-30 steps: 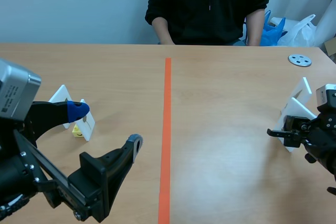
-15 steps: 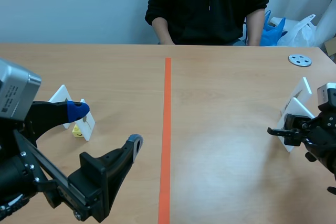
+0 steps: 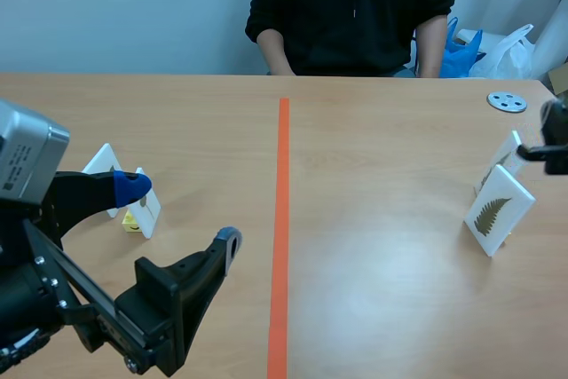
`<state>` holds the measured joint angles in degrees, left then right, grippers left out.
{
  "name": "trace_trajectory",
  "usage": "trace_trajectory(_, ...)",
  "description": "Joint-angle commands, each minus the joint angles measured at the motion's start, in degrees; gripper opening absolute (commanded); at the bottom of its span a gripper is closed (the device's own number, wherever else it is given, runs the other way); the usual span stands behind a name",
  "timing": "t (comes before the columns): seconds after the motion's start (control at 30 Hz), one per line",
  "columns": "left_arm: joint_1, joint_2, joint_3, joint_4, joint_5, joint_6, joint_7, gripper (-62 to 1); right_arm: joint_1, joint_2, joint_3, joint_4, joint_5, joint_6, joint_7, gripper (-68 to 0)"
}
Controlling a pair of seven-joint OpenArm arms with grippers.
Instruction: Sort the leaf by its shape. The table is split by an orange tape line. A compound leaf with several leaflets goes to the left side, a simple leaf with one blade goes to the right side. Return to the home posture when a red brick is placed on the table.
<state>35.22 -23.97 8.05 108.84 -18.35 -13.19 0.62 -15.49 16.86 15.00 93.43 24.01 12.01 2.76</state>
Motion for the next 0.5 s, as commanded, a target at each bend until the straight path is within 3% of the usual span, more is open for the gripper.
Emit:
trace_trajectory(0.0,-0.1,0.1,-0.2,0.3,-0.5,-0.1,-0.8,1.4,-0.3,1.5,2.1,3.9,1.2,0.3,-0.5,-39.4)
trace_trajectory(0.27,-0.2,0.1,-0.2,0.3,-0.5,-0.1,-0.8,1.4,-5.2,3.3,11.7,19.9,9.1,3.7,-8.3,-21.2)
trace_trajectory(0.47,-0.2,0.1,-0.2,0.3,-0.5,-0.1,-1.0,1.4,-9.9,3.3,13.9,24.2,14.1,9.7,-9.6,-9.2)
